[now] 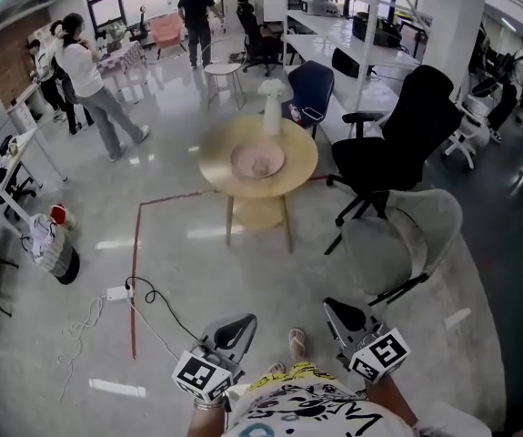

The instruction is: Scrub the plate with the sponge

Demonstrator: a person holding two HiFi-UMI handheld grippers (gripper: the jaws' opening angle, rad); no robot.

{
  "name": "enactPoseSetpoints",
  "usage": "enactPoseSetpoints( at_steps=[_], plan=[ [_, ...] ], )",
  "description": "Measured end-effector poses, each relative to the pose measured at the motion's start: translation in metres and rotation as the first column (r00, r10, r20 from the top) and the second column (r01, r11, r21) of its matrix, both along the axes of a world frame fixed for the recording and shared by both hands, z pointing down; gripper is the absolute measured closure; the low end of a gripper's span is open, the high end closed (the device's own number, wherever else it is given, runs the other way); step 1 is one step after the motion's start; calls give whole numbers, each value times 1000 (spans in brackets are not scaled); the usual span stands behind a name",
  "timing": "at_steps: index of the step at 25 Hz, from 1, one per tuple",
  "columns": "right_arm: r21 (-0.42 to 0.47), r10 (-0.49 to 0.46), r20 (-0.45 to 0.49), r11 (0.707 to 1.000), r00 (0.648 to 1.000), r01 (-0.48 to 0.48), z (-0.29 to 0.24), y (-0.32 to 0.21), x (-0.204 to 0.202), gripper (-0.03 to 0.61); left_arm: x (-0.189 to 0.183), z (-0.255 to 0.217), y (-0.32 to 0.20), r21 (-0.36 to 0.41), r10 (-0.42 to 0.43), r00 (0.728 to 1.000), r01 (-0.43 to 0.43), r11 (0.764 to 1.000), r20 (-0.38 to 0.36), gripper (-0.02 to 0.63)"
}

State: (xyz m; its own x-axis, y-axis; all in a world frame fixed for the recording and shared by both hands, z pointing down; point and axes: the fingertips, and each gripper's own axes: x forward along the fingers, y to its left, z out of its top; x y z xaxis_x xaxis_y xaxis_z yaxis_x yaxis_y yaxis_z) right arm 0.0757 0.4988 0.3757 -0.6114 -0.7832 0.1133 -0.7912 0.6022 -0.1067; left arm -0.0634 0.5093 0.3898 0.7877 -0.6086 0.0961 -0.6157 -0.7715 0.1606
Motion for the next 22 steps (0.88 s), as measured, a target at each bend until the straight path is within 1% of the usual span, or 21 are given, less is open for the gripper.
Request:
enactPoseSetpoints(
  at_steps=[6,11,15,19,22],
  plan=[
    [6,-1,9,1000,1000,1,1,-20,-3,549,-2,5,-18,-7,0,1000,0,1000,7,598],
    [-6,14,9,1000,1000,-14,8,-40,5,549,3,6,-36,-9,12,1000,-12,1000,6,598],
    [-7,22,18,1000,1000,-21,7,-68,8,549,1,10,-64,-20,8,1000,-8,1000,21,598],
    [-7,14,18,1000,1000,-14,2,-97,8,549,4,1,-94,-21,5,1000,-5,1000,-1,598],
    [-4,-2,20,1000,1000,2,-3,-120,8,549,6,-4,-118,-17,1,1000,-1,1000,0,598]
  ],
)
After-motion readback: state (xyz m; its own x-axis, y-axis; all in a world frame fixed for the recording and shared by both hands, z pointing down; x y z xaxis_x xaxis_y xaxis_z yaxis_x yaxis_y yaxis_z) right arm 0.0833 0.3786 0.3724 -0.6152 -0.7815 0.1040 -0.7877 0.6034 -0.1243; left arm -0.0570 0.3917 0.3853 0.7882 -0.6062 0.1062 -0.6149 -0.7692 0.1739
